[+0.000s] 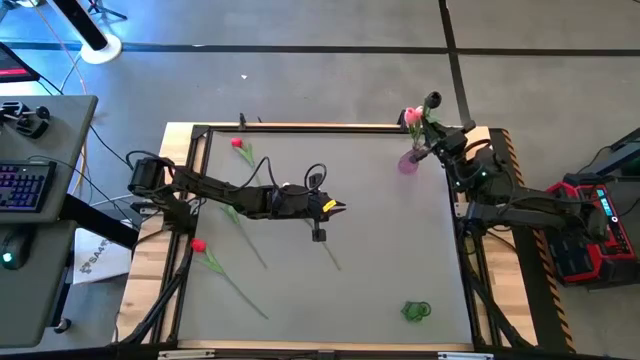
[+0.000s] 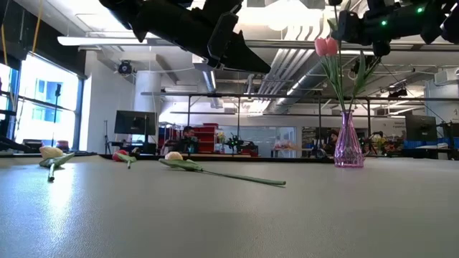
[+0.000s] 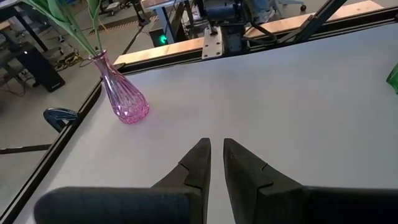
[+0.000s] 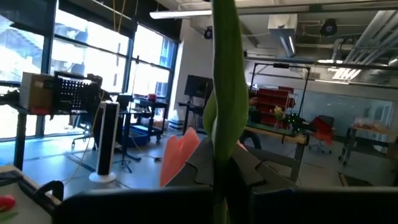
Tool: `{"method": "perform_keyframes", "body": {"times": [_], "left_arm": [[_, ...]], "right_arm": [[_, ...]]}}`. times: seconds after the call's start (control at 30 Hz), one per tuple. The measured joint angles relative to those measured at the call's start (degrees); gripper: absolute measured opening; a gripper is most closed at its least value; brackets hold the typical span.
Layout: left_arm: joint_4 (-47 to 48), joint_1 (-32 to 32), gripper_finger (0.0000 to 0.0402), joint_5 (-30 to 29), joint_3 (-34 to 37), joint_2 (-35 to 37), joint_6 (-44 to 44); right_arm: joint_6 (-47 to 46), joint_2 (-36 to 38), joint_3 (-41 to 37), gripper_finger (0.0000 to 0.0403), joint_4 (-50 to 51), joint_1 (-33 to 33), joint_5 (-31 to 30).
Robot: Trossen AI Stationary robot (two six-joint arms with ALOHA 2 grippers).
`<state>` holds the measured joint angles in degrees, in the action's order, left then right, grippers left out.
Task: Sort flowers into vase by color
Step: Put the black tulip into the violet vase
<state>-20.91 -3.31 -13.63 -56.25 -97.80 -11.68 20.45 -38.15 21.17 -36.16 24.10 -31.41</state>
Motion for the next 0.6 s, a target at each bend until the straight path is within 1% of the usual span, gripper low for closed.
{"method": "perform_keyframes", "body": {"times": [0.13,0.27,0.47,0.53,0.6], "left_arm": [[0.00,0.00,0.0030,0.00,0.00,0.00,0.47],[0.02,-0.10,0.0030,0.00,0.00,0.00,0.96],[0.04,-0.13,0.0030,0.00,0.00,0.00,2.32],[0.04,-0.13,0.0030,-0.01,0.00,0.00,3.16],[0.03,-0.13,0.0030,-0.01,0.00,0.00,3.93]], "right_arm": [[-1.06,0.07,0.00,0.0023,0.42,-0.03,-3.10],[-1.14,0.30,-0.02,0.0069,3.30,-1.10,-6.44],[-2.19,1.80,0.86,0.0145,4.61,-4.47,-17.48],[-2.17,2.95,2.29,0.0164,7.55,-6.11,-18.36],[-2.62,3.64,4.68,0.0177,12.80,-7.46,-18.17]]}}
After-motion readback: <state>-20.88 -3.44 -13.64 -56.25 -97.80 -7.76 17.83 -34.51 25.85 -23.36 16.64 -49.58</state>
